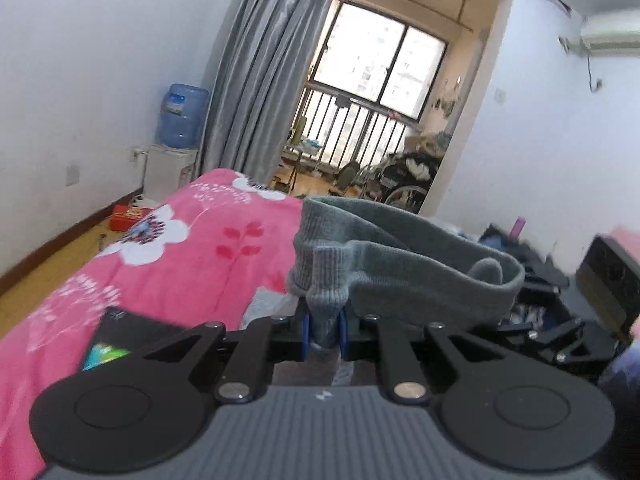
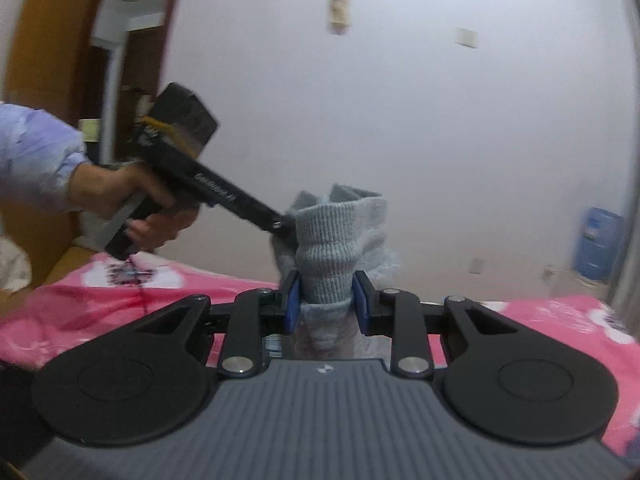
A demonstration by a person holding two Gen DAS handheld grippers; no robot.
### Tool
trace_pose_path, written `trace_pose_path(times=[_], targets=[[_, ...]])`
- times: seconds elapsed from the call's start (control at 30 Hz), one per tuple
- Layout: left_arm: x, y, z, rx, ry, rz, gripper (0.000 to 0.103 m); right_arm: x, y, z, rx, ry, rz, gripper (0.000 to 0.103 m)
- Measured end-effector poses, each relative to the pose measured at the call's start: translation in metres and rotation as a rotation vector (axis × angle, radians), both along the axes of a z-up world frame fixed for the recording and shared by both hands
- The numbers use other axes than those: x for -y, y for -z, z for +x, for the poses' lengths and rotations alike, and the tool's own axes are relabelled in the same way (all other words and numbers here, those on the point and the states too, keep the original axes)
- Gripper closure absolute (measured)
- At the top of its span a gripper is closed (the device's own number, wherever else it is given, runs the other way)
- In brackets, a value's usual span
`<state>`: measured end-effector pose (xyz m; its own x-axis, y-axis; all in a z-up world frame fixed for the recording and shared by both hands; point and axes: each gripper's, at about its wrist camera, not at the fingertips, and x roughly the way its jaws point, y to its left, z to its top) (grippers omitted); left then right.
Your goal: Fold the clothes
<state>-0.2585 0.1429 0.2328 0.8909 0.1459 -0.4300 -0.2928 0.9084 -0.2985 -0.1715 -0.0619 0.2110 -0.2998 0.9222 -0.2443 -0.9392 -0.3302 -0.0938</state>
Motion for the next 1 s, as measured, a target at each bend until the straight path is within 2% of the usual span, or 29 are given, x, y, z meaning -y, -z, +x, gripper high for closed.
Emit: trace_pose_path(times=[0.2,0.27,0.43,0.5,0.53,0.63,0.7,0.73,0.77,0.83,0.87,0.93,1.0], targets=[[0.006,0.035,-0.061,-0.046,-0.039,-0.116,0.089,-0.003,0.019,-0.046,0.017,-0.117,-0.061,0.077],[0.012,0.048,-0.075,-0.078,-0.033,-0.105,0.089,0.002,0.025,-0.065,0.055,-0.173,-0.078,0.077],[0.034,0.102,-0.098,-0.266,-0.01,-0.06,0.083,0.007,0.057,-0.096,0.152,-0.273,-0.178,0.076],[0.045,0.123,-0.111,-0.338,-0.013,-0.065,0.08,0.005,0.072,-0.107,0.162,-0.336,-0.237,0.076],[0.049,0.131,-0.121,-0.353,-0.028,-0.091,0.079,0.007,0.08,-0.113,0.164,-0.375,-0.264,0.076],[0.057,0.152,-0.151,-0.41,-0.074,-0.238,0.079,0.014,0.1,-0.141,0.216,-0.494,-0.339,0.075],[0.065,0.159,-0.166,-0.471,-0.114,-0.291,0.071,0.023,0.112,-0.154,0.292,-0.538,-0.355,0.072],[0.069,0.16,-0.173,-0.494,-0.137,-0.306,0.065,0.025,0.118,-0.155,0.301,-0.548,-0.363,0.072],[0.072,0.161,-0.18,-0.51,-0.16,-0.326,0.064,0.027,0.122,-0.155,0.296,-0.554,-0.372,0.07],[0.071,0.162,-0.193,-0.47,-0.213,-0.417,0.063,0.024,0.122,-0.148,0.23,-0.554,-0.39,0.069],[0.069,0.161,-0.199,-0.434,-0.236,-0.472,0.059,0.023,0.121,-0.143,0.204,-0.556,-0.395,0.069],[0.061,0.157,-0.201,-0.318,-0.266,-0.568,0.052,0.022,0.12,-0.135,0.186,-0.564,-0.397,0.069],[0.051,0.152,-0.199,-0.222,-0.3,-0.606,0.049,0.022,0.121,-0.13,0.175,-0.575,-0.399,0.068]])
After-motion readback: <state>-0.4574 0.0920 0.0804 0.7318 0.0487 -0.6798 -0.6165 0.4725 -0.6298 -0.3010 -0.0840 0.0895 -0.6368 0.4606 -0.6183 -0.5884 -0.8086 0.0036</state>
